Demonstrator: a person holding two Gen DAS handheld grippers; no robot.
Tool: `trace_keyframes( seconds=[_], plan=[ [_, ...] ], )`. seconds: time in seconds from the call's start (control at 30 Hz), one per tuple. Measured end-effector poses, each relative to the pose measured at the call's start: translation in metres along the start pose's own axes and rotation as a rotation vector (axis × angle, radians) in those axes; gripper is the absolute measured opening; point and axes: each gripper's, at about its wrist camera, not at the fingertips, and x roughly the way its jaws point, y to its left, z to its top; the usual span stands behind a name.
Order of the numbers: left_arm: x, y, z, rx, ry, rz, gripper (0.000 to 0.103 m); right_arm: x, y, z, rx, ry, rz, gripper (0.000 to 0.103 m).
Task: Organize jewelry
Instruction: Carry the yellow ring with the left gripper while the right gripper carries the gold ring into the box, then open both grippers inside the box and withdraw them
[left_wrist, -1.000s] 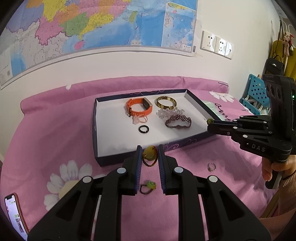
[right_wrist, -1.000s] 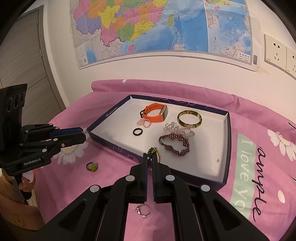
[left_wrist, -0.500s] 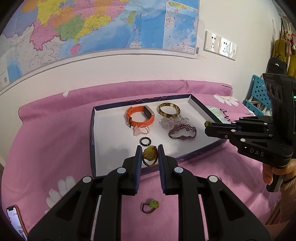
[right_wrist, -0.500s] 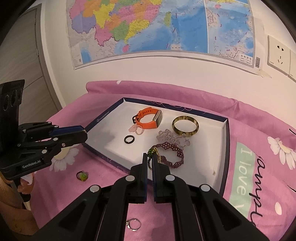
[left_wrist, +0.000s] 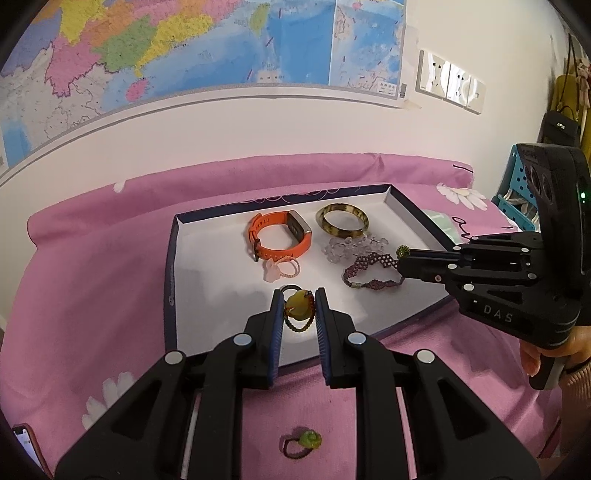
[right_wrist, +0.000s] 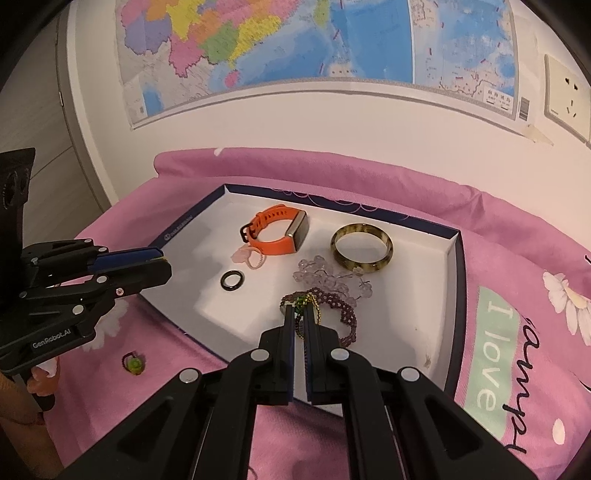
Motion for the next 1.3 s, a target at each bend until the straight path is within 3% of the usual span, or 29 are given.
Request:
trace_keyframes(
  seconds=[0.8, 1.23, 1.3],
  plan=[
    [0.042, 0.009, 0.005, -0.056, 0.092, -0.009, 0.017, 0.029, -0.01, 0.0, 0.034, 0.058, -0.022, 0.004],
    [0.046, 0.01, 0.004, -0.064, 0.105, -0.012, 0.018, 0.025, -0.013, 0.001, 0.055, 0.036, -0.028, 0.007],
    [0.043, 0.011, 0.004, -0.069, 0.099, -0.013, 0.023, 0.019, -0.012, 0.0, 0.059, 0.024, -0.025, 0.011]
  ],
)
